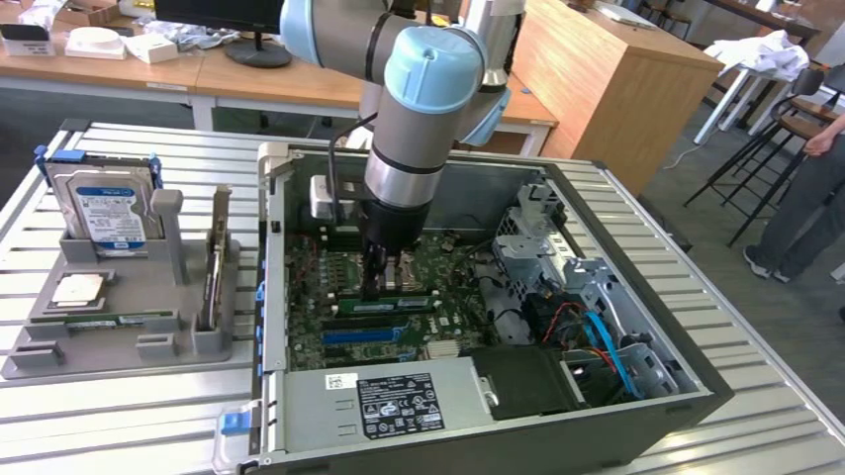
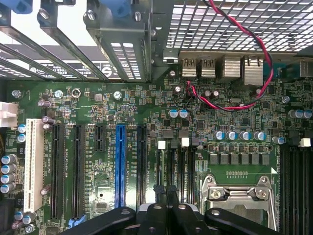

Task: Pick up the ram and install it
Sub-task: 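Press down the ram until it locks into place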

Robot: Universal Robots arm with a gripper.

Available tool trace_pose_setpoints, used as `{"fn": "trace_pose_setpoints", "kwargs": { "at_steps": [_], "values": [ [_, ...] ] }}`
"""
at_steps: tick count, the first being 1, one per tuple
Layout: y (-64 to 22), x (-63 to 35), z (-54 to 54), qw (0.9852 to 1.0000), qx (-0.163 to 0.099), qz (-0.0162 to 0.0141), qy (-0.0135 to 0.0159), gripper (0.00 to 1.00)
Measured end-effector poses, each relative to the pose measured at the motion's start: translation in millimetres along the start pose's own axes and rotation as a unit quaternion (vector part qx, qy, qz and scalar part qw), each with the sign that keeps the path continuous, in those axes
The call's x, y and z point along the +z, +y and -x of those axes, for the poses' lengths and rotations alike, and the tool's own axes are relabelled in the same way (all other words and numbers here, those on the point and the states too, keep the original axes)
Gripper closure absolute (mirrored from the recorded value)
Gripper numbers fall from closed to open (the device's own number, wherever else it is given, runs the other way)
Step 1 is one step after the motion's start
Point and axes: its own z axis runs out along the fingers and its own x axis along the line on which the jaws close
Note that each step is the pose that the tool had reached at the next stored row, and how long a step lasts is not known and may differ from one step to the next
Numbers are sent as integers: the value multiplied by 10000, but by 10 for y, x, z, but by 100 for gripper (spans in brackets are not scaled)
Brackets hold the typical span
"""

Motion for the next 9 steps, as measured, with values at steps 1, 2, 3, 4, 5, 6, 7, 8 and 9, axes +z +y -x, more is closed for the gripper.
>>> {"fn": "trace_pose_setpoints", "kwargs": {
  "at_steps": [1, 2, 3, 4, 5, 6, 7, 8, 9],
  "values": [
    [0, 4, 0, 10000, 0, 0, 0, 90],
    [0, 5, 0, 10000, 0, 1, 0, 90],
    [0, 6, 0, 10000, 0, 0, 1, 90],
    [0, 6, -1, 10000, 0, 1, 1, 90],
    [0, 6, 0, 10000, 0, 0, 1, 90],
    [0, 7, 0, 10000, 0, 0, 0, 90],
    [0, 7, 0, 10000, 0, 0, 0, 90],
    [0, 7, 0, 10000, 0, 0, 0, 90],
    [0, 7, 0, 10000, 0, 0, 0, 90]
  ]
}}
